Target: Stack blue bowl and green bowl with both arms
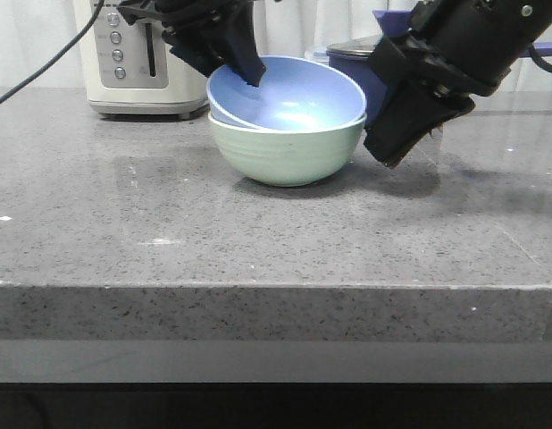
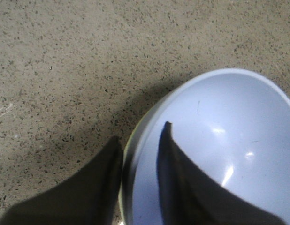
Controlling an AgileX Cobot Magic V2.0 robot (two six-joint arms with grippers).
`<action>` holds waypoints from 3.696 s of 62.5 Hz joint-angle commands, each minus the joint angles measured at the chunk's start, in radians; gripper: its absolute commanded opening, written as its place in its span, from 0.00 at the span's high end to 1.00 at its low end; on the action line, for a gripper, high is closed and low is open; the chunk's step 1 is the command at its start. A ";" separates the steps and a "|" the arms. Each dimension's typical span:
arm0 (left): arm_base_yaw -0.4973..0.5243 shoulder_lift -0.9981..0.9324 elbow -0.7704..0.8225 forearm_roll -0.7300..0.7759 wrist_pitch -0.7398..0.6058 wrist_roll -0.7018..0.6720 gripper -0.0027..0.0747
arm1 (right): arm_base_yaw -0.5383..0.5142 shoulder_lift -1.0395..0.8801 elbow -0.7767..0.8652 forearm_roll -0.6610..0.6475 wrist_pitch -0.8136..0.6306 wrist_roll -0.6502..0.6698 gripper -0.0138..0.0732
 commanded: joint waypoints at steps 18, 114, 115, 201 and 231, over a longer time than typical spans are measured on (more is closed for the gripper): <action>-0.007 -0.113 -0.051 0.063 -0.018 -0.007 0.51 | 0.001 -0.037 -0.025 0.029 -0.031 -0.011 0.92; -0.007 -1.098 0.637 0.349 0.123 -0.217 0.51 | -0.001 -0.129 -0.031 -0.136 0.136 0.194 0.91; -0.007 -1.098 0.637 0.349 0.123 -0.217 0.51 | -0.001 -0.145 -0.031 -0.158 0.138 0.213 0.91; -0.007 -1.098 0.637 0.350 0.107 -0.217 0.99 | -0.001 -0.934 0.208 -0.455 0.192 0.637 0.91; -0.007 -1.098 0.637 0.350 0.107 -0.217 0.99 | -0.001 -0.934 0.208 -0.455 0.192 0.637 0.91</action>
